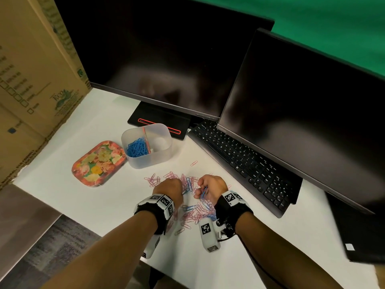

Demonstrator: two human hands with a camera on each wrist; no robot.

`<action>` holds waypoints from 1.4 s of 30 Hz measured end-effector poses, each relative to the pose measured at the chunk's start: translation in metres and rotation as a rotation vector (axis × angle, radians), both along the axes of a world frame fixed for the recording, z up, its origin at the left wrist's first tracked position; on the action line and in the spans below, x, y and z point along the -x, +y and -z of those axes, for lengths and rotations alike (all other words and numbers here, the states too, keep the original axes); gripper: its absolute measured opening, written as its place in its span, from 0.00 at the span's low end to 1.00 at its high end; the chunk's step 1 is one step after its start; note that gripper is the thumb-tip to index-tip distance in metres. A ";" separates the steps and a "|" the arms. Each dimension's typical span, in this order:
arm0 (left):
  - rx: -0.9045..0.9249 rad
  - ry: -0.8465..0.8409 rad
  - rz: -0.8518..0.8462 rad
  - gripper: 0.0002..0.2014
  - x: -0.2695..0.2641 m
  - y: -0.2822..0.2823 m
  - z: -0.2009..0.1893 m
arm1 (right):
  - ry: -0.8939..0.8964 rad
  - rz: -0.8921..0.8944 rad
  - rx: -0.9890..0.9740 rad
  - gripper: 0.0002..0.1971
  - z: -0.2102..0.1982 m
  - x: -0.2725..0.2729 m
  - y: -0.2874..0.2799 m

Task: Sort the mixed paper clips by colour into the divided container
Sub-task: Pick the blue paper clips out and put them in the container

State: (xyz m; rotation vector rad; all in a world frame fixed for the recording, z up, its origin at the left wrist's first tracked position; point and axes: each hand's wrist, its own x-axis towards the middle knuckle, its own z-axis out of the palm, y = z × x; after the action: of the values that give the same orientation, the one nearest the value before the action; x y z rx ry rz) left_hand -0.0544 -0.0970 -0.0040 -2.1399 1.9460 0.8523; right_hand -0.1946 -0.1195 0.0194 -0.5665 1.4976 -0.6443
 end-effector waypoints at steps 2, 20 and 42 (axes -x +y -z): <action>-0.017 -0.001 -0.011 0.11 -0.004 -0.001 -0.001 | 0.049 -0.072 0.026 0.13 0.001 0.001 0.001; 0.011 0.020 -0.025 0.13 -0.001 -0.002 -0.002 | 0.954 -0.843 0.389 0.14 0.006 0.003 0.026; 0.085 0.696 -0.540 0.07 -0.038 0.002 -0.020 | 0.982 -0.798 0.259 0.11 0.002 0.002 0.002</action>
State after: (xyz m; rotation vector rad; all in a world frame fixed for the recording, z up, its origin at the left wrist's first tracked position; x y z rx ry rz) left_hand -0.0161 -0.0954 0.0157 -2.7245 1.6367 1.8411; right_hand -0.1967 -0.1172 0.0172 -1.7382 1.8572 0.1322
